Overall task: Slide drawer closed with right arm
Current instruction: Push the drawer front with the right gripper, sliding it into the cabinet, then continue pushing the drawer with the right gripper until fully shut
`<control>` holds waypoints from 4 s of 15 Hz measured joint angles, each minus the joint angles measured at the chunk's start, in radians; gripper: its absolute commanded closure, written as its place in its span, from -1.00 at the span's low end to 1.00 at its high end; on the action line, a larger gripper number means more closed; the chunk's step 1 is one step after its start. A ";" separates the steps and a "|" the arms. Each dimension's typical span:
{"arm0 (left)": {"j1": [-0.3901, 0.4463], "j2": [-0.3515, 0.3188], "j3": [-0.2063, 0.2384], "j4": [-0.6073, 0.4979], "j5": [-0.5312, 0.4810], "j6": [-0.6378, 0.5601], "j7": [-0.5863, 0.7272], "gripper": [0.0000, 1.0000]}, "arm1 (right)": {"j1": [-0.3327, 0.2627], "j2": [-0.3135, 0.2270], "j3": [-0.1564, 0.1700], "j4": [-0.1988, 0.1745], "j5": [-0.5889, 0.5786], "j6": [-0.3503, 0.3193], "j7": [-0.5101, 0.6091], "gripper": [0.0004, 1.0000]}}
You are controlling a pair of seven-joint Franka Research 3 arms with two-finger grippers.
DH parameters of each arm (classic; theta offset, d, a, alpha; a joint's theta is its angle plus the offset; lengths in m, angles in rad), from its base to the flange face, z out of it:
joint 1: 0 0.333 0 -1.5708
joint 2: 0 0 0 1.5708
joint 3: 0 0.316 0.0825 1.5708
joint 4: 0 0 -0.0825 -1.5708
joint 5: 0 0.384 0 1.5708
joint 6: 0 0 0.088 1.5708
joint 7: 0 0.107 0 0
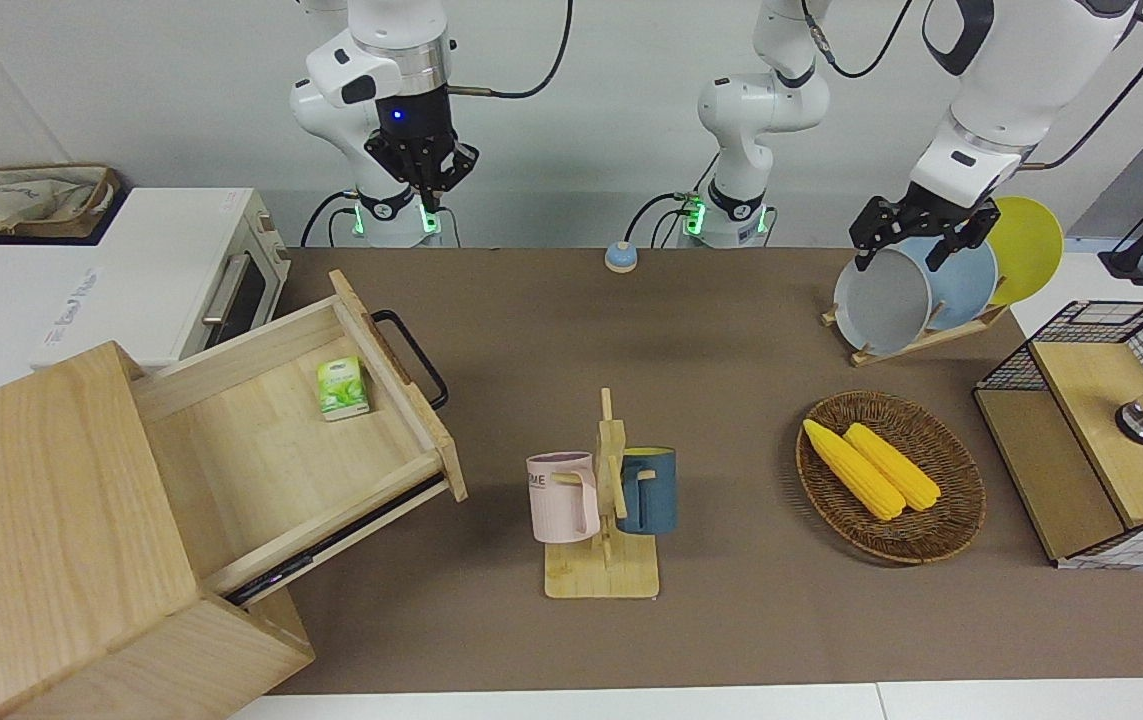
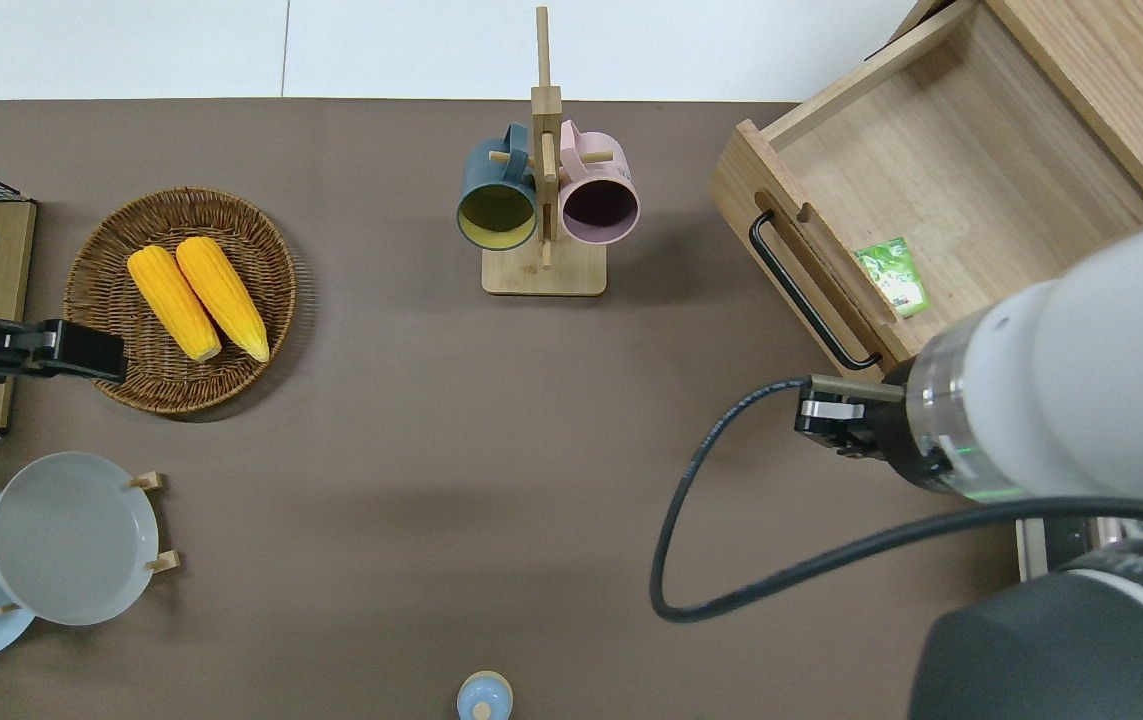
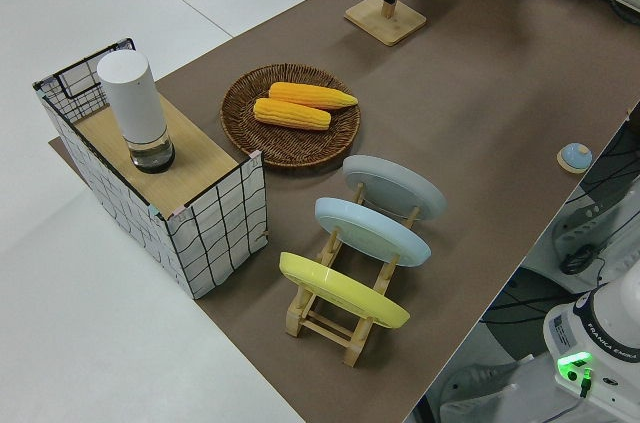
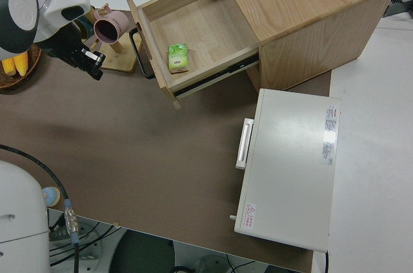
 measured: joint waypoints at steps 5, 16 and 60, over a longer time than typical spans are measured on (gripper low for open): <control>0.000 0.000 0.000 0.000 0.000 0.000 0.000 -0.99 | 0.053 0.077 0.001 -0.001 0.000 0.069 0.257 1.00; 0.000 0.000 0.000 0.000 0.000 0.000 0.000 -0.99 | 0.076 0.231 -0.001 -0.027 0.001 0.191 0.602 1.00; 0.000 0.000 0.000 0.000 0.000 0.000 0.000 -0.99 | -0.292 0.400 -0.023 0.095 -0.023 0.357 0.377 1.00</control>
